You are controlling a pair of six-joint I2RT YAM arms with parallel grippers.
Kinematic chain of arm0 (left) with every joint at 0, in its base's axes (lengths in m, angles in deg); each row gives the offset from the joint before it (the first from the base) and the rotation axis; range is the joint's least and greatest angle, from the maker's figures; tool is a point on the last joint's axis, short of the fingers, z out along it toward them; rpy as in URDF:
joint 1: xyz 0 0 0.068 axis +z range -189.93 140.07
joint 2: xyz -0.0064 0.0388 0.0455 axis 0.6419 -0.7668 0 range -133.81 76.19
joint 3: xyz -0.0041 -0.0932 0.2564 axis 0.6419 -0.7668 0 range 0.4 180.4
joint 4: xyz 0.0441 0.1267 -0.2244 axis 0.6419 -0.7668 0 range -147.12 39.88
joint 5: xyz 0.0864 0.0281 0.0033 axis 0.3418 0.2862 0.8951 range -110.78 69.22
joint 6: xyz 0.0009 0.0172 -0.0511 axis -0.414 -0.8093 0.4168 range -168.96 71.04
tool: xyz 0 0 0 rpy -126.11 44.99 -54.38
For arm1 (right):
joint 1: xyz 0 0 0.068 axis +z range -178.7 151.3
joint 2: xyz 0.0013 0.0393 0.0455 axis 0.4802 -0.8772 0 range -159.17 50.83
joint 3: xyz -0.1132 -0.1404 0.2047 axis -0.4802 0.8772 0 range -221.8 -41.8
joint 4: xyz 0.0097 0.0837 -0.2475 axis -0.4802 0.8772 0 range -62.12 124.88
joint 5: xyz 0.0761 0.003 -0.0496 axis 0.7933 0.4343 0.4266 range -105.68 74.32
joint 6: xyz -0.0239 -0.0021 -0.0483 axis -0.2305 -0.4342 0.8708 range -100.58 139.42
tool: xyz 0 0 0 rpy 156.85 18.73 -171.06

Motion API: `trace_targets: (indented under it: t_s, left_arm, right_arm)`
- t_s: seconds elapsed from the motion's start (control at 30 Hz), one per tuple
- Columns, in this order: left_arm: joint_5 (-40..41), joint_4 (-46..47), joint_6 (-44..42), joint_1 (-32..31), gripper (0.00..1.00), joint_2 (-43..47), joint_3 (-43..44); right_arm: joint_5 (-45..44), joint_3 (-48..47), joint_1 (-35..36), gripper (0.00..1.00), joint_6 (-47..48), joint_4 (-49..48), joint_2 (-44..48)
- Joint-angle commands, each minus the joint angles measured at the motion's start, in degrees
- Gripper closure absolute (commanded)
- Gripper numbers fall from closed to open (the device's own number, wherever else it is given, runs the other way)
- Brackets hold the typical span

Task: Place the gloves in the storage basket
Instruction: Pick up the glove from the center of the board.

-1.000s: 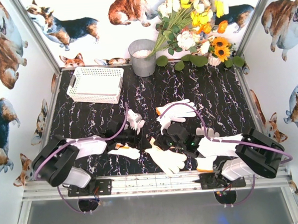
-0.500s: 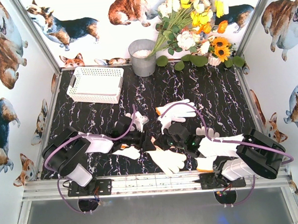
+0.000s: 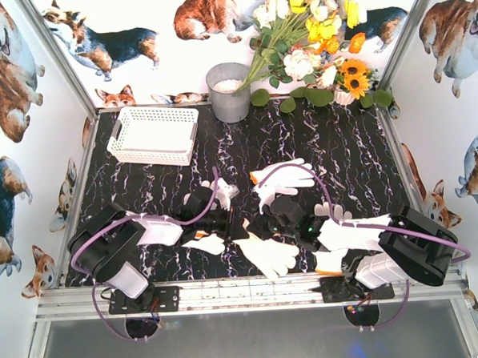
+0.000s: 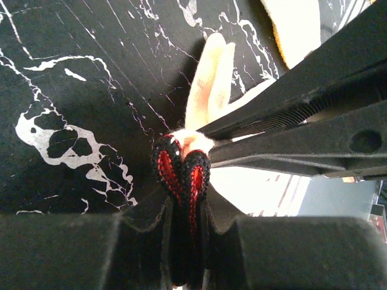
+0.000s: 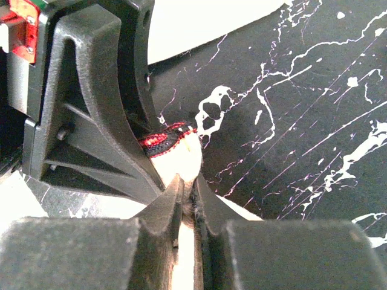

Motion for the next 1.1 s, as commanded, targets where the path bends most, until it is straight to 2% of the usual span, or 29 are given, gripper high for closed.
trace_targets:
  t_s: [0.0,0.17,0.37,0.6,1.07]
  left_arm:
    - [6.25,-0.84,1.65,-0.96,1.0,4.25,0.2]
    - [13.09,-8.45,3.05,-1.15,1.0,8.53,2.27]
    - [22.06,-28.86,-0.18,-1.03,1.0,12.24,11.19]
    - [28.97,-43.1,-7.29,0.76,1.0,10.58,23.15]
    - [36.8,-61.96,-26.35,11.61,1.0,-2.99,51.88]
  right_arm:
    - [-0.45,-1.71,-0.15,0.85,-0.25,-0.3,1.8]
    - [-3.58,-2.72,-0.67,0.5,-0.84,6.45,8.4]
    - [-10.14,-5.74,-1.73,0.33,0.41,19.9,18.97]
    - [-17.04,-7.21,-3.13,0.29,0.17,29.49,25.98]
    - [-16.6,-1.49,-3.14,0.29,-7.19,29.99,32.67]
